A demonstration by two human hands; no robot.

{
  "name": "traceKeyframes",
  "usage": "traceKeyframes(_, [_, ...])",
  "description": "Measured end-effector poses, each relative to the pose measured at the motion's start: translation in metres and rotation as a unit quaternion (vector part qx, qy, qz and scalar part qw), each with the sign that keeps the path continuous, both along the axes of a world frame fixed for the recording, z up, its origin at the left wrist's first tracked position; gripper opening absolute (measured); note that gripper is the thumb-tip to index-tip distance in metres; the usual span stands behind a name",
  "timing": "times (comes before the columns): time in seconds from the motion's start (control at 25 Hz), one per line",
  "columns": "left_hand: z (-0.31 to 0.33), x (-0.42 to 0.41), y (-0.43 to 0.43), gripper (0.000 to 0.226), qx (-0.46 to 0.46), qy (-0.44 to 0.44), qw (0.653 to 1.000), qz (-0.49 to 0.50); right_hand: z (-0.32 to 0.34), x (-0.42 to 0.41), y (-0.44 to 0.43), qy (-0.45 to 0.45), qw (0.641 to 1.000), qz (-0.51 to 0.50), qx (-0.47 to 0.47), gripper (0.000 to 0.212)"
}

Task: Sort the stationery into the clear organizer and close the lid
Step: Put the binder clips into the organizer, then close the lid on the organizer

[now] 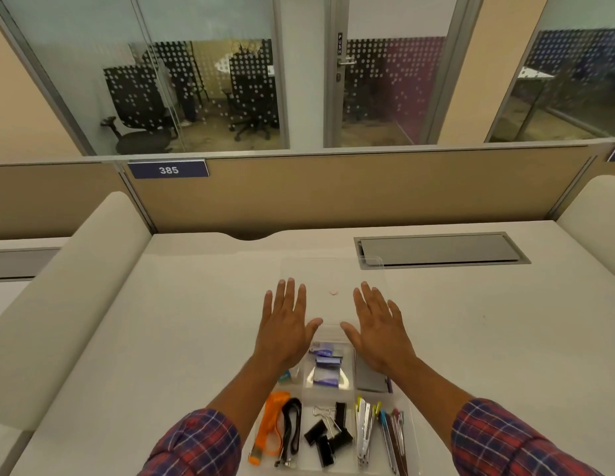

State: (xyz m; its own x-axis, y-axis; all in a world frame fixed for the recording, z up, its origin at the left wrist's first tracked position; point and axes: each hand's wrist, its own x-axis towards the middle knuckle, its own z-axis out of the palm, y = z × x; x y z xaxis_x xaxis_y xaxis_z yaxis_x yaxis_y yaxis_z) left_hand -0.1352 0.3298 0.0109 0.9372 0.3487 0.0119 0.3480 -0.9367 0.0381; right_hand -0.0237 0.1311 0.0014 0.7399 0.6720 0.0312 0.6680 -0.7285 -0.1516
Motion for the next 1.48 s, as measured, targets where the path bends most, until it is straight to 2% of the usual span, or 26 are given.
traceKeyframes(0.2, [-0.001,0.046,0.040,0.093,-0.022,0.021,0.999,0.016,-0.005,0.053,0.030,0.042,0.997,-0.060,0.004,0.090])
traceKeyframes(0.36, [-0.016,0.070,0.068,0.096,-0.050,0.086,0.994,0.053,-0.019,0.084,0.038,0.088,0.988,-0.126,-0.018,0.089])
traceKeyframes(0.48, [-0.025,0.079,0.084,0.103,-0.087,0.132,0.980,0.116,-0.024,0.100,0.036,0.103,0.971,-0.212,-0.046,0.087])
traceKeyframes(0.56, [-0.028,0.084,0.088,0.105,-0.125,0.141,0.970,0.153,-0.023,0.106,0.033,0.096,0.953,-0.278,-0.064,0.075])
traceKeyframes(0.72, [-0.029,0.096,0.087,0.095,-0.222,0.082,0.951,0.200,-0.019,0.111,0.036,0.140,0.933,-0.323,-0.071,0.044])
traceKeyframes(0.76, [-0.027,0.098,0.088,0.092,-0.269,0.051,0.936,0.222,-0.017,0.113,0.037,0.162,0.925,-0.341,-0.052,0.040])
traceKeyframes(0.84, [-0.020,0.100,0.093,0.078,-0.397,-0.042,0.879,0.261,-0.010,0.118,0.035,0.195,0.906,-0.375,-0.001,0.032])
traceKeyframes(0.96, [0.002,0.097,0.094,0.056,-0.529,-0.121,0.796,0.268,0.001,0.120,0.028,0.138,0.919,-0.364,0.054,0.030])
traceKeyframes(1.08, [0.028,0.095,0.091,0.050,-0.616,-0.166,0.720,0.272,0.014,0.112,0.025,0.129,0.912,-0.344,0.185,0.027])
traceKeyframes(1.16, [0.047,0.091,0.090,0.055,-0.652,-0.222,0.678,0.256,0.027,0.105,0.023,0.174,0.867,-0.333,0.328,0.020])
traceKeyframes(1.28, [0.071,0.073,0.087,0.080,-0.688,-0.267,0.634,0.233,0.051,0.086,0.016,0.256,0.762,-0.322,0.499,0.024])
traceKeyframes(1.4, [0.083,0.047,0.087,0.096,-0.748,-0.280,0.563,0.212,0.072,0.073,0.006,0.332,0.684,-0.349,0.548,0.035])
traceKeyframes(1.48, [0.081,0.027,0.089,0.105,-0.796,-0.283,0.501,0.186,0.083,0.066,-0.001,0.389,0.660,-0.362,0.532,0.042])
